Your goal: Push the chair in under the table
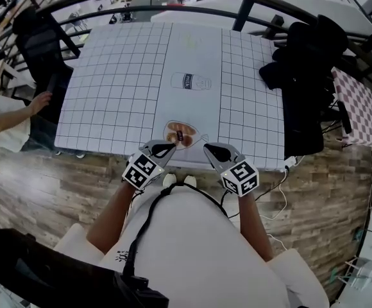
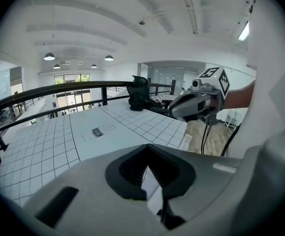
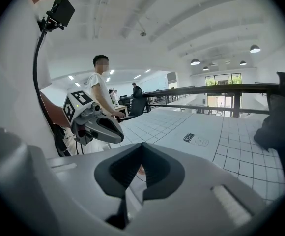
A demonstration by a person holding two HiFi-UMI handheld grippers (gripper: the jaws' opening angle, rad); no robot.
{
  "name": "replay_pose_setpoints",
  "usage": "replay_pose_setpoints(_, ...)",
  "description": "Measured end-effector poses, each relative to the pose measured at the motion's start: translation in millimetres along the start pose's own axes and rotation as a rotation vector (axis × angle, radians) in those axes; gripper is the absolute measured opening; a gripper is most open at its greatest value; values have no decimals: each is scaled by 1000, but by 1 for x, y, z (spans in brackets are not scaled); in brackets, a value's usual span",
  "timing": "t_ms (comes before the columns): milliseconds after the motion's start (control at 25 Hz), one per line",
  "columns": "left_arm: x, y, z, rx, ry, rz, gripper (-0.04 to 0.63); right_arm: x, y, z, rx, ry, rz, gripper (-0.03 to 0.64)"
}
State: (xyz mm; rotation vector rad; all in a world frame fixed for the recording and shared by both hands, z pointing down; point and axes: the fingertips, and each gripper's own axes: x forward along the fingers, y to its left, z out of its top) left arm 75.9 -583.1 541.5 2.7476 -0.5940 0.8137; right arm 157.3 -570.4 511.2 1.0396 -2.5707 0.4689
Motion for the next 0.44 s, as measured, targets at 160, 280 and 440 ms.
replay_pose_setpoints(160,-1,0,-7,-9,21,7,8,0,2,-8,-1,22,4,5)
replay_pose_setpoints(280,-4,0,-15,-24,40,19,8,0,4,-11,-2,30,4,5)
replay_pose_setpoints(440,-6,-3,-21,-40,41,20,8,-2,5,-14,-2,26,0,5)
